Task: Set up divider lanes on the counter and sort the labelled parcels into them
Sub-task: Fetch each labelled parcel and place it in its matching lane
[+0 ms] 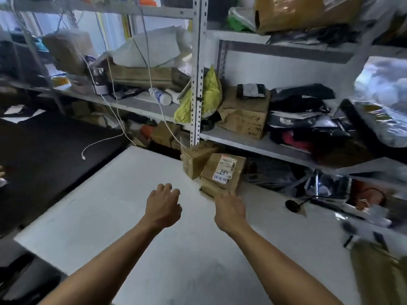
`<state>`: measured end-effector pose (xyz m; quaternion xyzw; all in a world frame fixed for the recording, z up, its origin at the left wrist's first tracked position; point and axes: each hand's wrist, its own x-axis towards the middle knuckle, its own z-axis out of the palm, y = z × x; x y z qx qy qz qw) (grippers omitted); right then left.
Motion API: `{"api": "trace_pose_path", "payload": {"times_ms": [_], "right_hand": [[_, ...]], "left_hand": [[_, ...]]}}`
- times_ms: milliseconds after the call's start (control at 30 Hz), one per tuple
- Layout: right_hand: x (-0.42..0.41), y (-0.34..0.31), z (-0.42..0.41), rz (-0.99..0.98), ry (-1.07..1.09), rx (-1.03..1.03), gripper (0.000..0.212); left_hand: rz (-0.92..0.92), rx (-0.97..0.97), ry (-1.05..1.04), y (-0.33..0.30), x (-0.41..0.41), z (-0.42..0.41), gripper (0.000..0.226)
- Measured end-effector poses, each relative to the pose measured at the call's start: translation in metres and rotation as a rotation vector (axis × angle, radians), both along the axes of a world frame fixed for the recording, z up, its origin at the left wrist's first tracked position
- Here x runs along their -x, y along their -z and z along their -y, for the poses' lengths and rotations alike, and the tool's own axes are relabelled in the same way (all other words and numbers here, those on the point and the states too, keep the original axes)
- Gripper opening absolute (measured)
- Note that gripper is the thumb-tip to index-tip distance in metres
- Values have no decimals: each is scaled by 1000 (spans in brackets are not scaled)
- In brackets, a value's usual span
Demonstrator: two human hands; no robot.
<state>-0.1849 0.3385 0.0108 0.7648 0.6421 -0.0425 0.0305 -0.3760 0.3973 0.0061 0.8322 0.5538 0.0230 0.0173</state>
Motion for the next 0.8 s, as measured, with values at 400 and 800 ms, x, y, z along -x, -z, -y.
{"api": "trace_pose_path", "payload": {"times_ms": [400, 800], "right_hand": [[26, 3, -175, -21, 203, 33, 47], [17, 25, -217, -172, 305, 104, 49]], "left_hand": [[105, -3, 177, 2, -6, -202, 72], [232, 146, 325, 58, -67, -286, 83]]}}
